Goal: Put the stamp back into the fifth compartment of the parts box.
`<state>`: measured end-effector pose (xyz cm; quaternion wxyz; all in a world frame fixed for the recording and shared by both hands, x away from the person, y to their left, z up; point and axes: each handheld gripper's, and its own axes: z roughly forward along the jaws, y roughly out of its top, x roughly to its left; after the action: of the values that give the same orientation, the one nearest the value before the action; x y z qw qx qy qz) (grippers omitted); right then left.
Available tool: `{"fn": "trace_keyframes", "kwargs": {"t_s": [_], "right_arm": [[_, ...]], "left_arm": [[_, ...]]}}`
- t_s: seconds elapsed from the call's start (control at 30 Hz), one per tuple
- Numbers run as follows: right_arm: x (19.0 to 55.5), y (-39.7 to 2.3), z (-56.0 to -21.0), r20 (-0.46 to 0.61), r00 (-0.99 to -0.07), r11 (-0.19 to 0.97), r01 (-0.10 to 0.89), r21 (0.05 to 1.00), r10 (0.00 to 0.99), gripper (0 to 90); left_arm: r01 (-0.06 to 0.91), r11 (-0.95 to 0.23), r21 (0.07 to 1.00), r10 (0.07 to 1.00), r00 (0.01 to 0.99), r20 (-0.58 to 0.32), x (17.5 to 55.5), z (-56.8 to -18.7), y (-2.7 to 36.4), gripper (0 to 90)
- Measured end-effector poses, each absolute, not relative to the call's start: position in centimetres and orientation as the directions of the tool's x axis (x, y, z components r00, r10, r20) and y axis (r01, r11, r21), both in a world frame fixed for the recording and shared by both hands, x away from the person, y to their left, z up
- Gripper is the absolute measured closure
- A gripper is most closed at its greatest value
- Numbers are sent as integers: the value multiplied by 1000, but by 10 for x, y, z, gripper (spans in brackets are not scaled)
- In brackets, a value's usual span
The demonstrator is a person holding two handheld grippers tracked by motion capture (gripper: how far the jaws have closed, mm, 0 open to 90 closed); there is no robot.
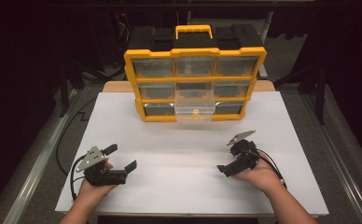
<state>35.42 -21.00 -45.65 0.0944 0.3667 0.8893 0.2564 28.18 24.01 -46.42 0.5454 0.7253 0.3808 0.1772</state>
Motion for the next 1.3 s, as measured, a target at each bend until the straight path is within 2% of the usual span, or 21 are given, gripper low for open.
{"fn": "trace_keyframes", "kwargs": {"t_s": [0.13, 0.53, 0.93, 1.3], "right_arm": [[346, -219, -462, 57, -697, 522, 586, 620, 715, 1], [321, -222, -463, 90, -670, 330, 473, 817, 737, 1], [305, -248, -457, 83, -635, 204, 365, 908, 768, 1], [306, -255, -458, 72, -617, 175, 331, 927, 784, 1]], "left_arm": [[372, -116, 921, 751, 640, -164, 282, -465, 240, 1], [381, -127, 916, 753, 638, -161, 284, -467, 241, 1], [394, -145, 908, 757, 635, -155, 286, -469, 238, 1], [402, -163, 901, 756, 638, -148, 283, -471, 231, 1]]}}
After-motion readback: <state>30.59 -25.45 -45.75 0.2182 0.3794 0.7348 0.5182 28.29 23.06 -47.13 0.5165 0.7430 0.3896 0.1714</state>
